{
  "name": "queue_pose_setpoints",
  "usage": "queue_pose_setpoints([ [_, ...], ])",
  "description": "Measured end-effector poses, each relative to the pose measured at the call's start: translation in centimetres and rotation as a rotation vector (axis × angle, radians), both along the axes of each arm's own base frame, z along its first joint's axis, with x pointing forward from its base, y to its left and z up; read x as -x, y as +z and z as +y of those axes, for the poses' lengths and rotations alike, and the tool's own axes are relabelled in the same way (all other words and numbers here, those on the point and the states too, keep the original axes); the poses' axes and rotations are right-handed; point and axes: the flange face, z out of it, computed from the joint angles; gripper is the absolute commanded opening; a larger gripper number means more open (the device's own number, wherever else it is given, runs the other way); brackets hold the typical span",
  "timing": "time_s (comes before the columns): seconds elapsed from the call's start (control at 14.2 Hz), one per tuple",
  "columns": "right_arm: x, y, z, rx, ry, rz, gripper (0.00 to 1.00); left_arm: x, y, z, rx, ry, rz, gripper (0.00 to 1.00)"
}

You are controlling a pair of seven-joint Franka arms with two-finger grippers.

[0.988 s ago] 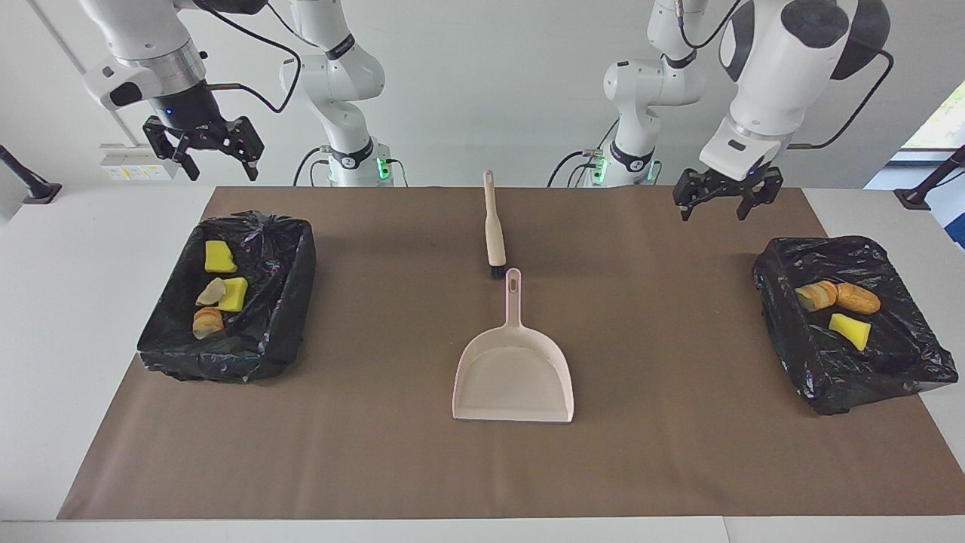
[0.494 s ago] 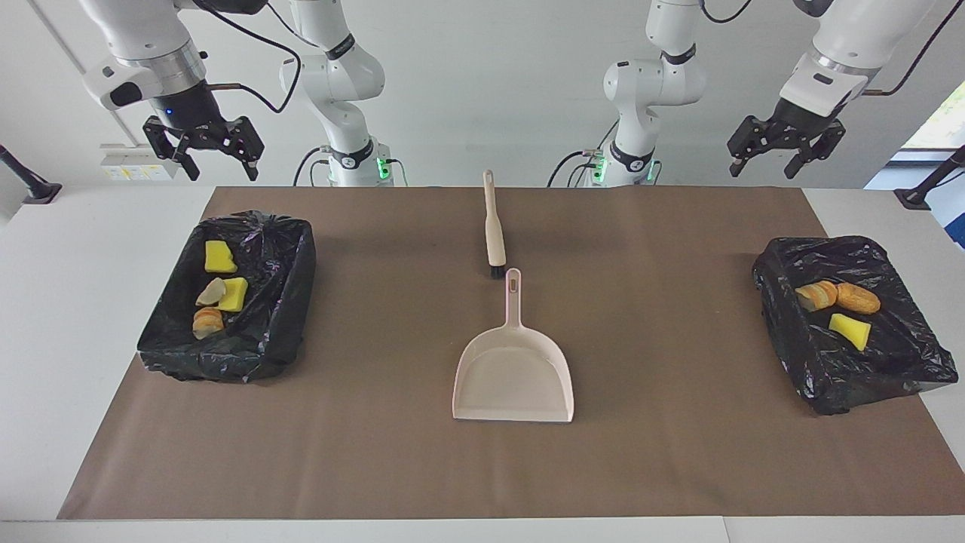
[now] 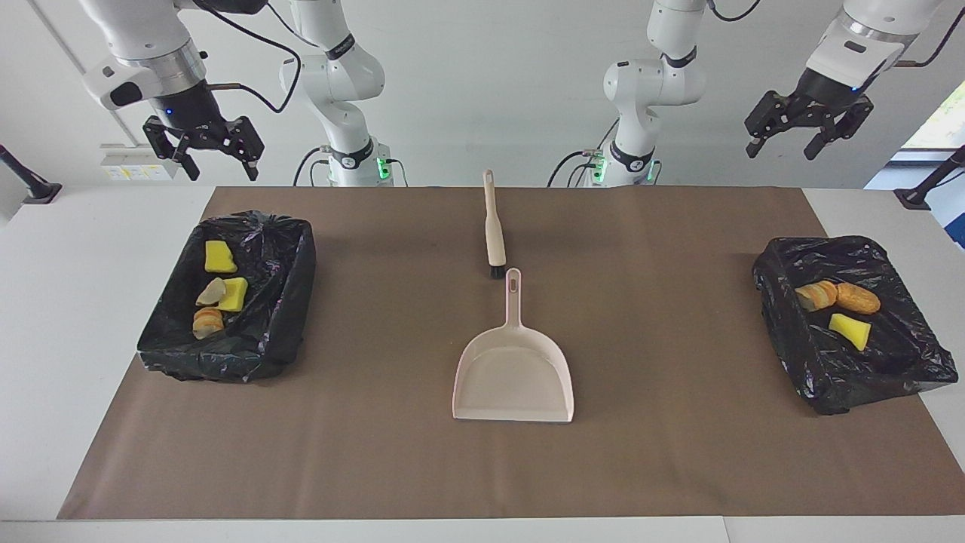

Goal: Sweep and dump trash in bin

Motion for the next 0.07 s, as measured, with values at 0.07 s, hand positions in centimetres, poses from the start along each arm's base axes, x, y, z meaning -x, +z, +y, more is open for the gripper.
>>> queue_pose_setpoints([
  [0.07, 0.00, 0.00, 0.00, 0.000, 0.000, 0.000, 1.00, -0.21, -0.11, -0.03, -0.001, 0.000, 0.007, 1.00],
])
